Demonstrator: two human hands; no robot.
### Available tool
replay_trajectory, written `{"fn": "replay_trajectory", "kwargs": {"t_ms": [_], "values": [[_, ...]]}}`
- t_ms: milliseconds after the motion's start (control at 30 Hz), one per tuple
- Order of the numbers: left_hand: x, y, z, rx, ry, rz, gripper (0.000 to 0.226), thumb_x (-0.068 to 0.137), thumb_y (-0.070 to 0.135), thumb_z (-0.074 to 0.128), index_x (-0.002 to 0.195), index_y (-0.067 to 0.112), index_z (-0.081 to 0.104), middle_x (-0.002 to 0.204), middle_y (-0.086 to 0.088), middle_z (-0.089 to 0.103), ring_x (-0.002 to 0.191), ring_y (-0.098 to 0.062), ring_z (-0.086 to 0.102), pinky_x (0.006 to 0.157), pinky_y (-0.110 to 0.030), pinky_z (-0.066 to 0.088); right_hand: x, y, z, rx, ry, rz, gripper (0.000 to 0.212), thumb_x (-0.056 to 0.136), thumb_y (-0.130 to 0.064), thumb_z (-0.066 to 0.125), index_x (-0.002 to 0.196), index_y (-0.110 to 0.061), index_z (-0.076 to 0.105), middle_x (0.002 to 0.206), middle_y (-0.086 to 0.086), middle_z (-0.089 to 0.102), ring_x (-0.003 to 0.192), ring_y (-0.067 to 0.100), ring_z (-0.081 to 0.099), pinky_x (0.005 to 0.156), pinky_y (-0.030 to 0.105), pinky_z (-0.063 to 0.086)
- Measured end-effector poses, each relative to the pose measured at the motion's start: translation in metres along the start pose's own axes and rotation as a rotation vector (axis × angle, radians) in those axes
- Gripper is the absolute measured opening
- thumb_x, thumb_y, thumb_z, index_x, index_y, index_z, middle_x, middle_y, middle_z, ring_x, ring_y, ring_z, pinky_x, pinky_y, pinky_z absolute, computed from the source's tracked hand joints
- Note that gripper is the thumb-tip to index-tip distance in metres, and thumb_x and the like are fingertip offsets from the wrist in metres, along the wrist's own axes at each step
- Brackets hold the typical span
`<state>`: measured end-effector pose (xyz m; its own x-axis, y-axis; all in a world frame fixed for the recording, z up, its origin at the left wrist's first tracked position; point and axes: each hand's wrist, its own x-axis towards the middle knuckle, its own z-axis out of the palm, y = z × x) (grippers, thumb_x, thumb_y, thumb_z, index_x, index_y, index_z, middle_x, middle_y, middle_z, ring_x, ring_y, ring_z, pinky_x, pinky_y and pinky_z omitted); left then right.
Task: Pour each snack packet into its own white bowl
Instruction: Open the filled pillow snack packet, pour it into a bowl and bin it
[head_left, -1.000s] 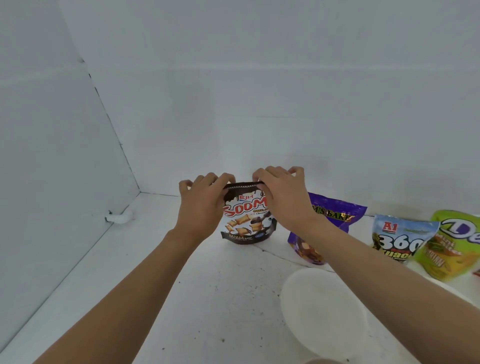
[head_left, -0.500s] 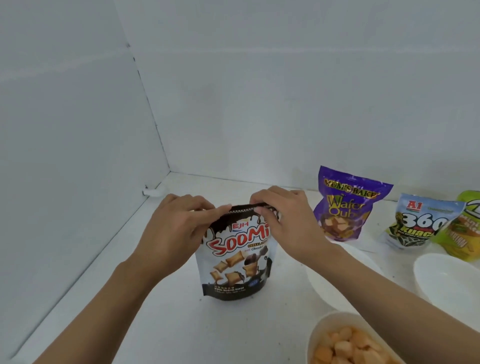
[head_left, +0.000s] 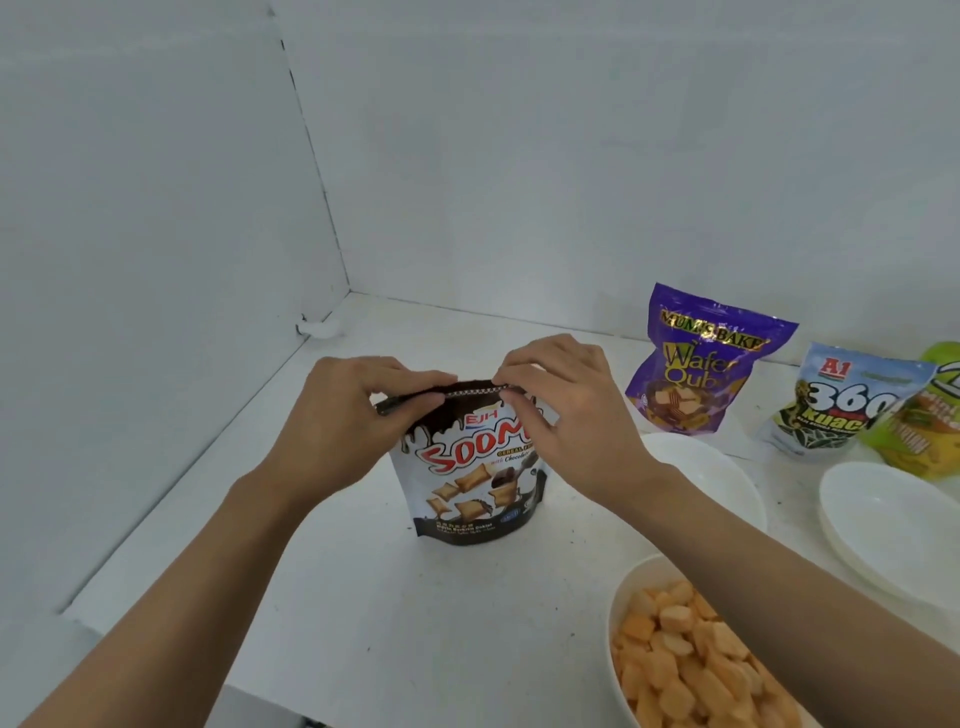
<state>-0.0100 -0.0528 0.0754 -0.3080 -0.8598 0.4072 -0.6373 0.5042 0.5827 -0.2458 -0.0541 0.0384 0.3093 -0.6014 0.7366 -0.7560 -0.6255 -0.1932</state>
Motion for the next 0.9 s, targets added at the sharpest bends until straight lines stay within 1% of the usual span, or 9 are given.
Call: {"fn": "replay_trajectory", "kwargs": {"t_ms": [33, 133, 200, 267, 367, 467, 567, 733, 900], "values": [[0.000, -0.001, 0.000, 0.062, 0.025, 0.051, 0.022, 0.091, 0.020, 0.073, 0.110, 0.027, 0.079, 0.090, 0.009, 0.077, 0.076, -0.003, 0.066, 0.067, -0.009, 0.043, 0.000, 0.001, 0.001, -0.001, 0.013, -0.004, 0.017, 0.094, -0.018, 0.060, 0.099, -0.009, 0.073, 0.102, 0.004, 0.072, 0.099, 0.024, 0.063, 0.086, 0.041, 0.046], [-0.003, -0.005, 0.003, 0.290, 0.113, 0.275, 0.017, 0.091, 0.019, 0.071, 0.105, 0.020, 0.081, 0.089, 0.001, 0.080, 0.067, -0.017, 0.066, 0.064, -0.030, 0.048, 0.000, 0.003, 0.004, -0.016, 0.055, -0.024, 0.020, 0.093, -0.021, 0.060, 0.096, -0.008, 0.075, 0.097, 0.007, 0.074, 0.092, 0.026, 0.067, 0.083, 0.042, 0.050], [-0.005, -0.011, 0.006, 0.349, 0.154, 0.390, 0.021, 0.091, 0.020, 0.066, 0.104, 0.015, 0.081, 0.092, -0.002, 0.080, 0.068, -0.022, 0.069, 0.064, -0.031, 0.044, 0.000, 0.004, 0.006, -0.027, 0.076, -0.037, 0.018, 0.092, -0.019, 0.062, 0.093, -0.007, 0.075, 0.094, 0.008, 0.074, 0.087, 0.026, 0.068, 0.082, 0.041, 0.051], [-0.006, -0.016, 0.008, 0.367, 0.166, 0.435, 0.026, 0.093, 0.022, 0.060, 0.106, 0.013, 0.080, 0.096, -0.004, 0.080, 0.071, -0.024, 0.070, 0.066, -0.028, 0.039, 0.000, 0.005, 0.007, -0.029, 0.081, -0.050, 0.011, 0.088, -0.014, 0.069, 0.090, -0.006, 0.076, 0.092, 0.008, 0.075, 0.084, 0.026, 0.068, 0.080, 0.039, 0.052], [-0.007, -0.021, 0.010, 0.372, 0.163, 0.439, 0.027, 0.094, 0.021, 0.057, 0.109, 0.014, 0.079, 0.101, -0.004, 0.079, 0.070, -0.025, 0.067, 0.065, -0.027, 0.039, 0.001, 0.005, 0.006, -0.025, 0.073, -0.054, 0.016, 0.090, -0.017, 0.066, 0.090, -0.006, 0.077, 0.091, 0.009, 0.075, 0.083, 0.025, 0.070, 0.082, 0.036, 0.052], [-0.006, -0.022, 0.011, 0.356, 0.137, 0.433, 0.027, 0.094, 0.021, 0.057, 0.109, 0.014, 0.079, 0.102, -0.005, 0.079, 0.071, -0.028, 0.067, 0.060, -0.034, 0.049, 0.005, 0.006, 0.004, -0.017, 0.044, -0.056, 0.025, 0.092, -0.021, 0.057, 0.095, -0.007, 0.077, 0.094, 0.009, 0.076, 0.085, 0.026, 0.071, 0.087, 0.033, 0.048], [-0.004, -0.019, 0.011, 0.368, 0.125, 0.421, 0.022, 0.089, 0.015, 0.066, 0.106, 0.011, 0.080, 0.100, -0.007, 0.079, 0.071, -0.031, 0.068, 0.058, -0.038, 0.052, 0.007, 0.008, 0.003, -0.027, 0.007, -0.065, 0.021, 0.091, -0.018, 0.061, 0.098, -0.008, 0.078, 0.096, 0.009, 0.076, 0.086, 0.026, 0.071, 0.087, 0.031, 0.047], [-0.005, -0.016, 0.014, 0.360, 0.130, 0.400, 0.023, 0.086, 0.012, 0.070, 0.106, 0.009, 0.079, 0.097, -0.007, 0.079, 0.074, -0.027, 0.073, 0.067, -0.030, 0.046, 0.007, 0.008, 0.004, -0.042, 0.013, -0.067, 0.018, 0.081, -0.010, 0.070, 0.096, -0.008, 0.079, 0.095, 0.010, 0.076, 0.085, 0.028, 0.072, 0.085, 0.033, 0.048], [-0.005, -0.016, 0.014, 0.357, 0.142, 0.390, 0.022, 0.091, 0.018, 0.066, 0.106, 0.010, 0.080, 0.098, -0.007, 0.079, 0.075, -0.027, 0.073, 0.068, -0.030, 0.046, 0.007, 0.008, 0.005, -0.039, 0.031, -0.071, 0.019, 0.087, -0.014, 0.065, 0.099, -0.009, 0.079, 0.096, 0.010, 0.076, 0.085, 0.028, 0.071, 0.086, 0.033, 0.047]]}}
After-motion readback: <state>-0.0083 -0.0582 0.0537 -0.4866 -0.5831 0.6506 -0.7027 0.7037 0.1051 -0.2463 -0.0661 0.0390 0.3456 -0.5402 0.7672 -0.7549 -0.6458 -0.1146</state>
